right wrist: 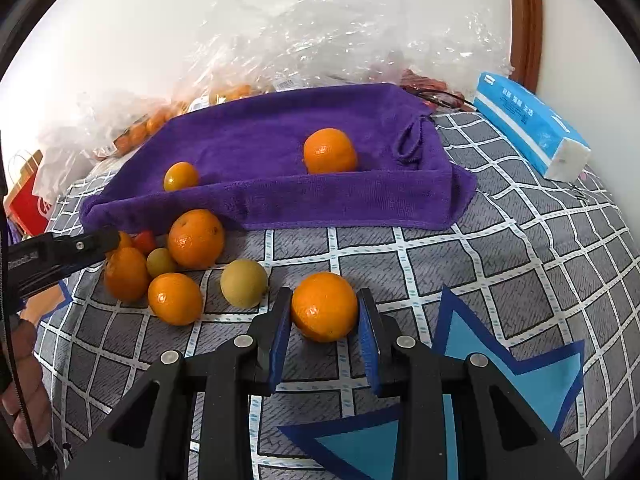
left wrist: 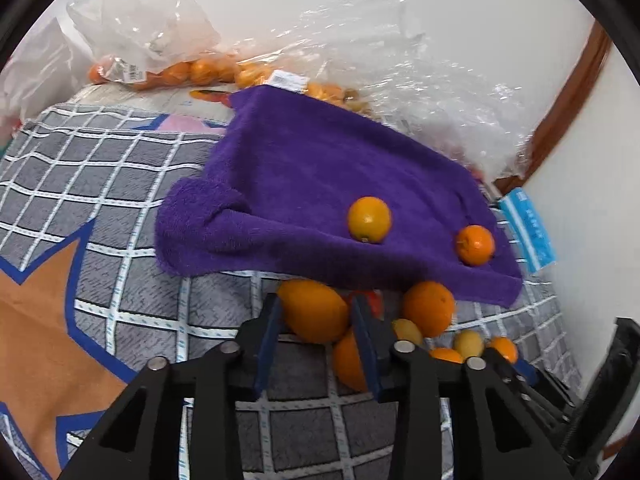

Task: Organize fruits
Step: 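Close the left tool around a large oval orange while the right tool holds its orange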

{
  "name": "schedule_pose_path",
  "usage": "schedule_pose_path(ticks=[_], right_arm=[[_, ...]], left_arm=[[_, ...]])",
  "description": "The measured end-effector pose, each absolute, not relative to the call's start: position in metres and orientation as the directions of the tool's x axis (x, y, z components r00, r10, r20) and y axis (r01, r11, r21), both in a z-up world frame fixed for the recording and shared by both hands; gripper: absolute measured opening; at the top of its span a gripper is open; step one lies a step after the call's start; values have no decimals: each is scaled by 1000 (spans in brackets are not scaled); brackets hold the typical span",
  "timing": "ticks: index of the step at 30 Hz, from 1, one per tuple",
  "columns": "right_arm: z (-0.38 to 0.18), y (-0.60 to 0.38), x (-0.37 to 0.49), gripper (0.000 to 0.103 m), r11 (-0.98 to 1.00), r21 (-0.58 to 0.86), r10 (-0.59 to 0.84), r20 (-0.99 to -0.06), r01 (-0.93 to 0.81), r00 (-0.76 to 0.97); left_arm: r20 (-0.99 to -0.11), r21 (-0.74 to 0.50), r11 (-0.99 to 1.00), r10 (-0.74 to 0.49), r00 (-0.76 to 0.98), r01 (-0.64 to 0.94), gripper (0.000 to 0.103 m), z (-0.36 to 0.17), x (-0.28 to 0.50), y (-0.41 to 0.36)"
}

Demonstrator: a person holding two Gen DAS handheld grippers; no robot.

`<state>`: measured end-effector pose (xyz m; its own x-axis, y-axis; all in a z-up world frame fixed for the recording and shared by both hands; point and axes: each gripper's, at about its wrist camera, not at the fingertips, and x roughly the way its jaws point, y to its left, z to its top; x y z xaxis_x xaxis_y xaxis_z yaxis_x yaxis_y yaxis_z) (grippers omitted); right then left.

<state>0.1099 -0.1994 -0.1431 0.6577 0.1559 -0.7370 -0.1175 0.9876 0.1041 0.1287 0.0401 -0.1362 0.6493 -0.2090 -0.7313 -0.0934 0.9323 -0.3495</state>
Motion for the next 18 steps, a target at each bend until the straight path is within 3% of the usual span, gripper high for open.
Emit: schedule_pose_path(ticks=[7,8,14,18], right_arm=[[-142,-203,110,32,984,132,179,-728,-122,661],[-142,-204,110,32,983,134,181,-728,-122,661],[-141,-205,110,32,983,141,185,-728,-121,660],[-141,-205,109,32,983,144,185,-727,-117,661]], left_arm=[[-723,-327,941,-190,664,-86,32,-125,117,47],[-734,-304,948,-167,658,-99,27,-124,113,50],[-768,-319,944,-203,607,-88,37,-133,111,54],[-775,-294,952,-189,603,-80,38,-141,114,42]])
